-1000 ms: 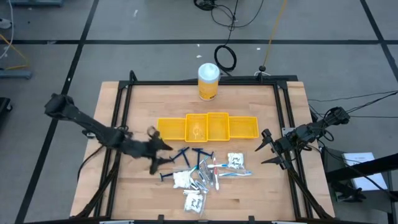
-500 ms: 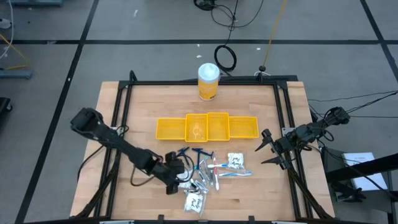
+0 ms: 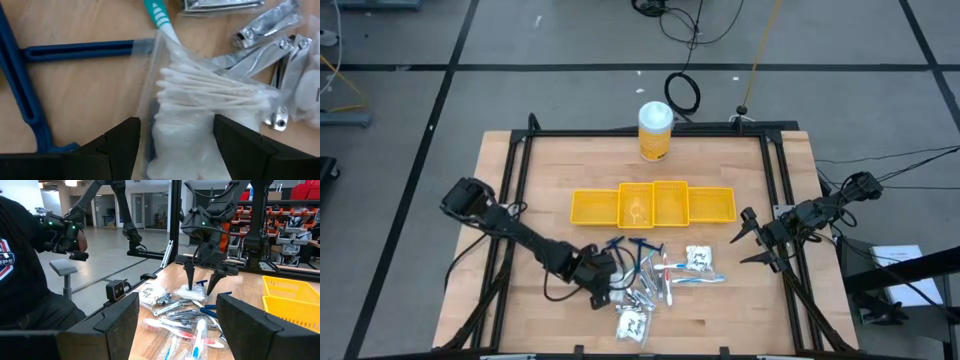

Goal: Pick & Place Travel size toiletries
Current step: Put the middle vanity pack into the left yellow bin

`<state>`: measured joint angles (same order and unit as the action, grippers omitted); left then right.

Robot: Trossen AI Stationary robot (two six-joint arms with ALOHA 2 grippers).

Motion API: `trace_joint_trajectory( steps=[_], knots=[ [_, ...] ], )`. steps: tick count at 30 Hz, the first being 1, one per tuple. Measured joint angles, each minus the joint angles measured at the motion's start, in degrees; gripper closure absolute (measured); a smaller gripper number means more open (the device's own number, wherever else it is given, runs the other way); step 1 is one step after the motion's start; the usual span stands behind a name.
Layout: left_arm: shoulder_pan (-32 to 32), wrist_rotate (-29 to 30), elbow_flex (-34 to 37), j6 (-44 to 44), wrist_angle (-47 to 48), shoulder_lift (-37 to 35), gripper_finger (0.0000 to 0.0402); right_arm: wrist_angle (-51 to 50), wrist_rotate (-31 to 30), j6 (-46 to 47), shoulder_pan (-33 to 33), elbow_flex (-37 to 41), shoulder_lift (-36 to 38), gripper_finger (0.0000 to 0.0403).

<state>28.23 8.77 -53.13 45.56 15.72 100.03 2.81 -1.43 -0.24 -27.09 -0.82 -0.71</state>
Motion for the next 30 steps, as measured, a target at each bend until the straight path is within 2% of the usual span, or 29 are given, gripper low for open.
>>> trace_joint_trajectory(
  steps=[24, 30],
  knots=[
    [-1.75, -0.05, 0.03, -3.16, -2.36, 0.04, 0.0154, -0.01, 0.02, 0.01, -0.02, 0.00, 0.00, 0.0149],
    [-1.80, -1.28, 0.03, -3.43, -2.31, 0.05, 0.0181, -0.01, 0.02, 0.01, -0.02, 0.00, -0.01, 0.0149]
  ],
)
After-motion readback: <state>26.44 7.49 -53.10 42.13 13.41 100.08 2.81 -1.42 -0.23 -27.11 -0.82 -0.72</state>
